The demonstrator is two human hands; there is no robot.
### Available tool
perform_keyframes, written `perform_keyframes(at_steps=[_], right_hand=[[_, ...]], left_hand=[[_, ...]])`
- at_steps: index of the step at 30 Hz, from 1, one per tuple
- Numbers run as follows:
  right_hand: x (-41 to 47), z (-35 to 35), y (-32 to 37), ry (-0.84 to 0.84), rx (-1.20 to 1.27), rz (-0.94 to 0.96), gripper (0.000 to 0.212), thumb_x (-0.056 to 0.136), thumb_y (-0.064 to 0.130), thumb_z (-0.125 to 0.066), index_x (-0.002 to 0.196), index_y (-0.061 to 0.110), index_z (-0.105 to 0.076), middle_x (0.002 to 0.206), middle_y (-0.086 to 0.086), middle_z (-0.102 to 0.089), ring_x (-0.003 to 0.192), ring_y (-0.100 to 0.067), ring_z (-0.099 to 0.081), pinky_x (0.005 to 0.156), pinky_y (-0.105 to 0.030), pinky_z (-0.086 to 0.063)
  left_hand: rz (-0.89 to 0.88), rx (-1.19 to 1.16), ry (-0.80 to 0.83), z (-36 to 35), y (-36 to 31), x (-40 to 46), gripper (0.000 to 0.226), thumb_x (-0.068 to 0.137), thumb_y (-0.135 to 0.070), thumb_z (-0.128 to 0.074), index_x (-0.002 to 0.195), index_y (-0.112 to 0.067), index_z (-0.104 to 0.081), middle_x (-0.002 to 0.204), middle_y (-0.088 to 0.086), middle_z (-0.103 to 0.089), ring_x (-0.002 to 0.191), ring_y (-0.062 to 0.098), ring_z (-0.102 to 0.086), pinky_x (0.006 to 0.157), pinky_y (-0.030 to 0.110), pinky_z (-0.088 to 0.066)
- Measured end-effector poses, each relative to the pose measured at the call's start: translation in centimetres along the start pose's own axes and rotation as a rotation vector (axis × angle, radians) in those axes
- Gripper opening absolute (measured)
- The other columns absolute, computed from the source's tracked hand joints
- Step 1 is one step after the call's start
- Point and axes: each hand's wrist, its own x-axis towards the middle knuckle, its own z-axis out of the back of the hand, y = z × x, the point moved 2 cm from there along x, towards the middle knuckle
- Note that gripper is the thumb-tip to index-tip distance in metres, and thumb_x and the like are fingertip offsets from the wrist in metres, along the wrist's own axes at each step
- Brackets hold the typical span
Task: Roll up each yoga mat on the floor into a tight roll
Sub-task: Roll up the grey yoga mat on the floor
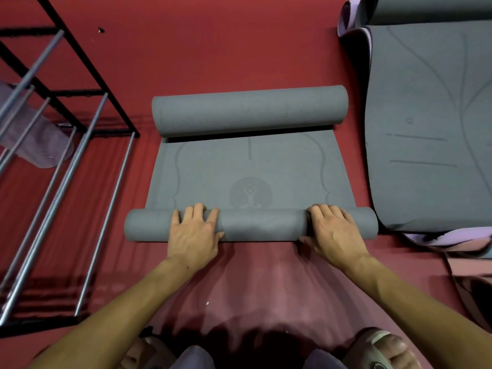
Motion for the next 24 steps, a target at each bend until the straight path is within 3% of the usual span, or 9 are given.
perform_keyframes(at_steps=[3,6,9,11,15,19,22,24], right_hand=[[0.2,-0.1,0.4,0.018,-0.055,-0.040,0.079,0.071,0.068,-0.079,0.125,0.014,-0.060,0.141,-0.012,-0.053,0.122,-0.036,-0.049,0.109,-0.052,-0.041],[0.5,-0.1,0.7,-0.021,-0.031,-0.075,0.084,0.070,0.069,-0.080,0.130,0.012,-0.061,0.132,-0.016,-0.053,0.114,-0.039,-0.047,0.108,-0.055,-0.042],[0.7,-0.2,0.5,0.009,-0.068,-0.057,0.094,0.073,0.073,-0.074,0.143,0.014,-0.053,0.129,-0.011,-0.052,0.113,-0.034,-0.049,0.107,-0.053,-0.041],[0.9,-0.3,0.3,0.017,-0.098,-0.051,0.099,0.073,0.073,-0.073,0.147,0.013,-0.048,0.128,-0.008,-0.054,0.114,-0.032,-0.051,0.107,-0.052,-0.041],[1.2,-0.6,0.2,0.003,-0.105,-0.044,0.081,0.072,0.063,-0.081,0.131,0.015,-0.054,0.122,-0.004,-0.057,0.115,-0.031,-0.054,0.111,-0.058,-0.037],[1.9,-0.9,-0.1,0.010,-0.083,-0.081,0.081,0.068,0.059,-0.086,0.131,0.016,-0.059,0.138,-0.013,-0.054,0.128,-0.042,-0.046,0.115,-0.062,-0.033],[1.9,-0.8,-0.3,-0.020,-0.064,-0.059,0.089,0.073,0.071,-0.077,0.142,0.018,-0.054,0.135,-0.012,-0.051,0.115,-0.038,-0.048,0.108,-0.056,-0.040],[1.8,-1.1,-0.4,-0.014,-0.082,-0.040,0.105,0.072,0.082,-0.067,0.151,0.016,-0.046,0.134,-0.010,-0.052,0.115,-0.036,-0.049,0.110,-0.056,-0.038]], left_hand=[[-0.016,-0.007,-0.032,0.1,0.0,0.1,0.056,0.093,-0.056,-0.057,0.140,-0.026,-0.055,0.120,0.000,-0.059,0.111,0.025,-0.059,0.109,0.060,-0.038],[-0.019,-0.044,-0.047,0.2,0.3,0.5,0.052,0.095,-0.057,-0.049,0.133,-0.022,-0.057,0.125,-0.001,-0.063,0.117,0.024,-0.060,0.110,0.061,-0.038],[-0.014,-0.054,-0.038,-0.1,0.8,0.9,0.065,0.092,-0.065,-0.041,0.136,-0.021,-0.060,0.143,0.009,-0.058,0.127,0.032,-0.055,0.111,0.063,-0.037],[-0.022,-0.039,-0.013,-0.1,1.1,1.2,0.071,0.087,-0.071,-0.039,0.136,-0.023,-0.060,0.143,0.013,-0.054,0.122,0.037,-0.054,0.106,0.062,-0.040],[-0.079,-0.039,0.004,0.0,1.8,2.0,0.078,0.084,-0.078,-0.032,0.137,-0.026,-0.057,0.123,0.004,-0.063,0.105,0.035,-0.062,0.090,0.052,-0.051],[-0.087,-0.046,0.006,0.0,2.3,2.5,0.075,0.084,-0.077,-0.030,0.128,-0.022,-0.057,0.121,0.002,-0.069,0.110,0.032,-0.066,0.100,0.058,-0.047],[-0.090,0.001,0.049,-0.2,2.5,2.7,0.078,0.082,-0.078,-0.047,0.136,-0.022,-0.055,0.144,0.013,-0.054,0.124,0.038,-0.055,0.106,0.065,-0.040],[-0.084,0.052,0.069,-0.4,2.5,2.7,0.082,0.078,-0.074,-0.062,0.141,-0.021,-0.053,0.147,0.019,-0.046,0.124,0.043,-0.050,0.106,0.069,-0.038]])
